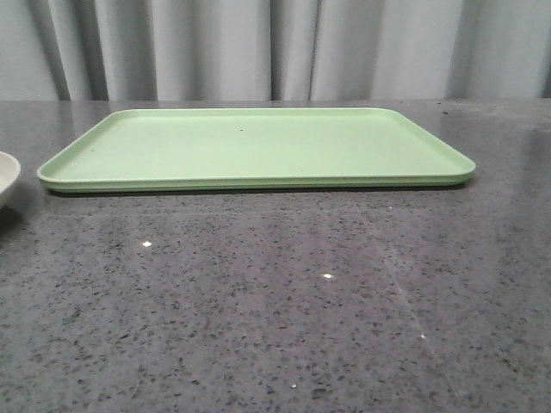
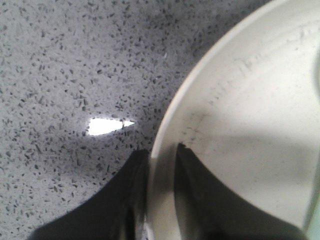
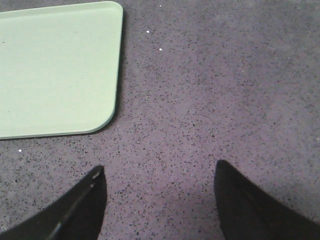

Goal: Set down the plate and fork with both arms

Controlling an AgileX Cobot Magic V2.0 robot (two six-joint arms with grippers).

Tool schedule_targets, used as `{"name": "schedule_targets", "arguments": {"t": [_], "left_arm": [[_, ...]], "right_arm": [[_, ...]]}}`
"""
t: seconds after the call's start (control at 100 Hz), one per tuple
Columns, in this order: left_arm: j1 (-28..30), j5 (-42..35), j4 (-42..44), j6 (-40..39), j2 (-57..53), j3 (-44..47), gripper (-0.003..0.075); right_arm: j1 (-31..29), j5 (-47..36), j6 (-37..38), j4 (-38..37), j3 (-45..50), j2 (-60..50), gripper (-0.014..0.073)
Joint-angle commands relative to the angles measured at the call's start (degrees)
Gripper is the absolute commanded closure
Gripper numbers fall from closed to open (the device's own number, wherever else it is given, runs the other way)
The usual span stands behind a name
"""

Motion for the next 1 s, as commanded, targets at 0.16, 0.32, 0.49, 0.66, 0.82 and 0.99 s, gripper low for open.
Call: {"name": "schedule_targets", "arguments": {"t": [0.16,0.32,0.49,0.66,0.82,0.99], "left_arm": [[-0.1,-0.1,-0.2,-0.1,-1.2,-1.7,0.0741],[-0.1,-0.1,-0.2,-0.1,-1.2,-1.7,0.0741],[0.0,0.7,-0.2,-0.1,-4.1,-1.8,0.0741],[2.3,0.9,-2.3,0.0,-9.5,-1.8,0.0741],[6.0,1.0,-8.0,1.7,-13.6,-1.9,0.0741],[6.2,2.9,-11.3,2.7,-14.9,-5.8,0.0741]], "right_arm": [[-0.2,-3.6,-0.1,-0.1,-2.2,0.4,0.0118],[-0.2,-3.5,-0.1,-0.1,-2.2,0.4,0.0118],[-0.2,-3.5,-0.1,-0.1,-2.1,0.4,0.0118],[-0.2,-3.5,-0.1,-0.1,-1.9,0.4,0.0118],[-0.2,-3.5,-0.1,-0.1,-1.9,0.4,0.0118],[-0.2,-3.5,-0.1,-0.1,-1.9,0.4,0.0118]]}}
